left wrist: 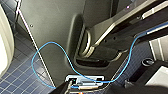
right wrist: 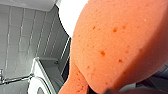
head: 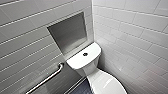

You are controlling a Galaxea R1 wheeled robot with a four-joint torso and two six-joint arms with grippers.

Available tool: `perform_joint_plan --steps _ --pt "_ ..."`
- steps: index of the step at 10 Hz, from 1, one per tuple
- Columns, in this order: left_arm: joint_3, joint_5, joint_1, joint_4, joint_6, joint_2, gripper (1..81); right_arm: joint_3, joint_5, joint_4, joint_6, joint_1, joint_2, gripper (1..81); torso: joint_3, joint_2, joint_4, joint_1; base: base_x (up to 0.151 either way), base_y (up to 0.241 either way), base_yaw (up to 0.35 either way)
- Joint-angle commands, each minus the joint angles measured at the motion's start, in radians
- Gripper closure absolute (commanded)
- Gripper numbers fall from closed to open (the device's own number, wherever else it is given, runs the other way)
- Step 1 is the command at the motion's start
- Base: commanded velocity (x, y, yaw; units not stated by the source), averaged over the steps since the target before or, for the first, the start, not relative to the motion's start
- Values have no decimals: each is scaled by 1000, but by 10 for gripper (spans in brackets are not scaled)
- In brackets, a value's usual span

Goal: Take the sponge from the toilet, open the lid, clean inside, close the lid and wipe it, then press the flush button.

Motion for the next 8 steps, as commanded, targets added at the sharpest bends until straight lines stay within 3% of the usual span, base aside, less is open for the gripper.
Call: perform_joint_plan --steps 1,2,5,8 --pt "-1 83 14 9 11 -17 10 100 -145 75 16 238 -67 811 -21 -99 0 64 0 0 0" --pt "-3 83 14 9 11 -17 10 98 -162 92 16 294 -67 811 -31 -36 0 22 0 0 0" --pt "-18 106 14 9 29 -5 10 60 -250 156 19 454 -30 811 -60 -71 0 42 0 0 0" --pt "-61 106 30 9 32 20 10 -124 -326 190 17 519 93 811 -61 -69 0 43 0 0 0"
